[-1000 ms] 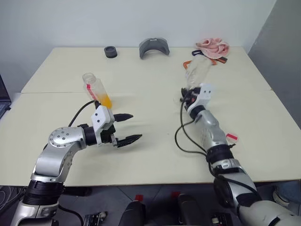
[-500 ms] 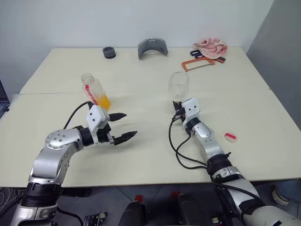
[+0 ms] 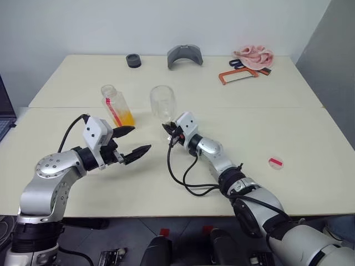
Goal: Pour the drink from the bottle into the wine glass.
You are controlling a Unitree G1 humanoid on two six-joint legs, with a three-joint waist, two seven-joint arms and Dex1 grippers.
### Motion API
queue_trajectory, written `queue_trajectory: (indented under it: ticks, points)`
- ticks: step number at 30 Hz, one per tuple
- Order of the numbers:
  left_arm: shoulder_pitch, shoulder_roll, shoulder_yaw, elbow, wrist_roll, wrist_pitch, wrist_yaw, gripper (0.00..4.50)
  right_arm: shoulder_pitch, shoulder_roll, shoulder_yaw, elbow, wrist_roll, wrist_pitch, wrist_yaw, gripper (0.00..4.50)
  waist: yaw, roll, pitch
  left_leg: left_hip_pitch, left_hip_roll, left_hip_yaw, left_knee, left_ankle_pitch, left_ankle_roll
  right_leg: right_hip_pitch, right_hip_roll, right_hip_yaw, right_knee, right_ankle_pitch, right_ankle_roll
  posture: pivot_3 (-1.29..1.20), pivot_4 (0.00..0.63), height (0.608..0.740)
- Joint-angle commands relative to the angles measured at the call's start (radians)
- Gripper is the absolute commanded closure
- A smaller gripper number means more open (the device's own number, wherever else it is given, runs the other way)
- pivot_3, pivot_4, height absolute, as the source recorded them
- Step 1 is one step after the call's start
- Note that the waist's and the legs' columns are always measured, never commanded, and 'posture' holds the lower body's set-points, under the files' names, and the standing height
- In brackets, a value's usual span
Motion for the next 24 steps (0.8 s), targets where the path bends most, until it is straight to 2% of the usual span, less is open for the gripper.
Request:
queue_trajectory:
  ticks: [1,11,12,13,22,24]
  points:
    - [-0.015,0.018,0.045,-0.060,-0.037,0.020,0.015,0.00,-0.017,-0.001,-0.007,-0.009,-0.002,-0.030,0.013,4.36,-0.004,0.000,0.000,0.000,0.000,0.000,0.000,0.000,0.000,0.000,0.000,0.000,0.000,0.000,0.000,0.00,0.150,0.740]
    - [-0.035,0.052,0.077,-0.070,-0.055,0.039,0.023,0.00,-0.012,-0.009,-0.027,0.012,0.008,0.003,0.028,4.36,-0.009,0.000,0.000,0.000,0.001,0.000,-0.001,0.000,0.000,0.000,0.001,0.000,0.000,0.000,0.000,0.00,0.150,0.740]
    - [-0.036,0.053,0.077,-0.070,-0.055,0.038,0.023,0.00,-0.011,-0.009,-0.029,0.011,0.007,0.001,0.030,3.65,-0.009,0.000,0.000,0.000,0.001,0.000,0.000,0.000,0.000,0.000,0.001,0.000,0.000,0.000,0.000,0.00,0.150,0.740]
    - [-0.038,0.054,0.077,-0.070,-0.056,0.039,0.024,0.00,-0.010,-0.008,-0.032,0.009,0.009,0.001,0.033,3.48,-0.009,0.000,0.000,0.000,0.001,0.000,0.000,0.000,0.000,0.000,0.001,0.000,0.000,0.000,0.000,0.00,0.150,0.740]
    - [-0.047,0.048,0.080,-0.073,-0.070,0.034,0.025,0.00,0.009,-0.001,-0.032,-0.008,0.008,-0.010,0.047,0.43,-0.009,0.000,0.000,0.000,0.001,0.000,0.000,0.000,0.000,0.000,0.001,0.000,0.001,0.000,0.000,0.00,0.150,0.740]
    - [-0.055,0.045,0.085,-0.070,-0.081,0.038,0.030,0.00,0.017,-0.003,-0.032,-0.013,0.009,-0.008,0.054,0.02,-0.009,0.000,0.000,0.000,0.001,0.000,0.000,0.000,0.000,0.000,0.001,0.000,0.001,0.000,0.000,0.00,0.150,0.740]
